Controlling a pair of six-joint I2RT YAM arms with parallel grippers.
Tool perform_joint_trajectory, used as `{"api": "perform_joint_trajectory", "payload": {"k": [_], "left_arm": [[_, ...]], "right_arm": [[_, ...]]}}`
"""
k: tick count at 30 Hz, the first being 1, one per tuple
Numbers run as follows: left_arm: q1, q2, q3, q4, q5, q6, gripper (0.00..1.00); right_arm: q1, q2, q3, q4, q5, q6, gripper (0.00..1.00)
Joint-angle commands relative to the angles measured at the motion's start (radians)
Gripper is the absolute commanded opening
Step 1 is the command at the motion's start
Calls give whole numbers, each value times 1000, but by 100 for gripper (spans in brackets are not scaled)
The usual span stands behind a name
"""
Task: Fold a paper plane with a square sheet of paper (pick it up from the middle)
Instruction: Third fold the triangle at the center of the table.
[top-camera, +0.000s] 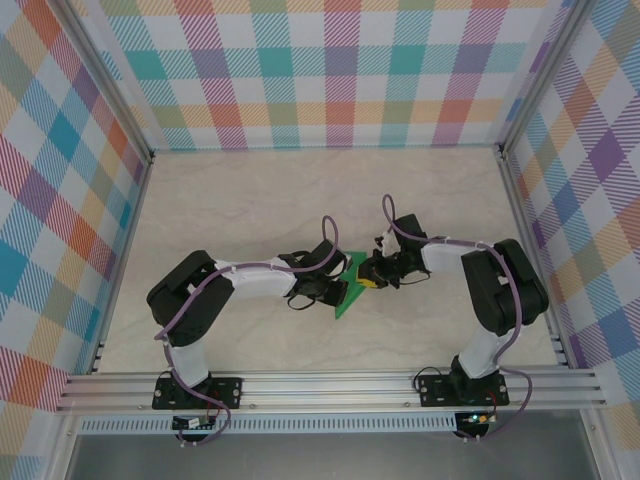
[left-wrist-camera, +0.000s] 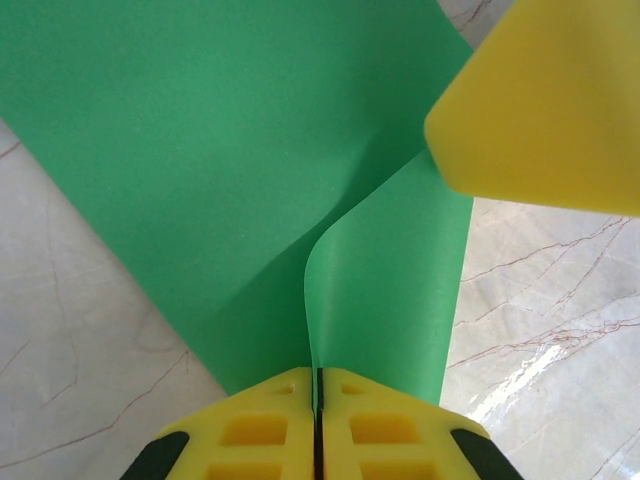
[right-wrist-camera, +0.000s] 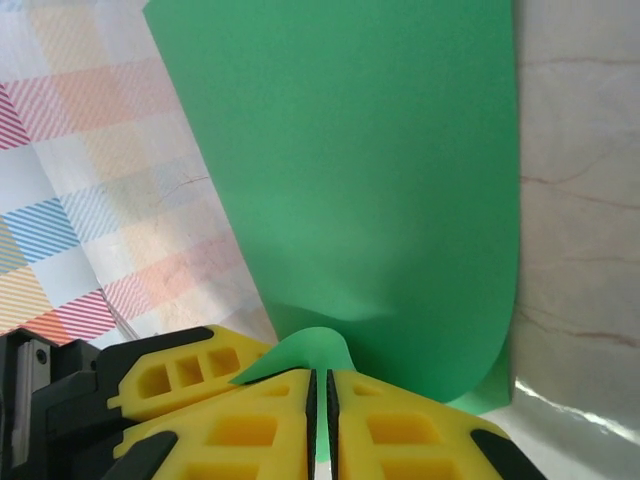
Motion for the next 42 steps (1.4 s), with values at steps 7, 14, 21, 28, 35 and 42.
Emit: {"api": "perform_joint_trajectory", "payload": {"k": [7,14,21,28,35,42], "left_arm": [[3,-29,-34,-45,-34,-6,7],[2,-20,-34,-40,-31,-5,6],[2,-15,-35,-49,-38,-3,6],[3,-15,-40,-43,-37,-8,6],[2,-15,-41,-37,-34,-10,6],[3,-21,-47,-40,-37,-5,6]], "right_arm": [[6,46,-5,-7,57,-36,15],[6,74,-10,-20,96,-49,15],[6,33,-7,-47,105,-44,15],[32,-70,-10,-49,93,-29,8],[105,-38,-5,-29,164,15,5],[106,27,-54,27,217,19,3]]}}
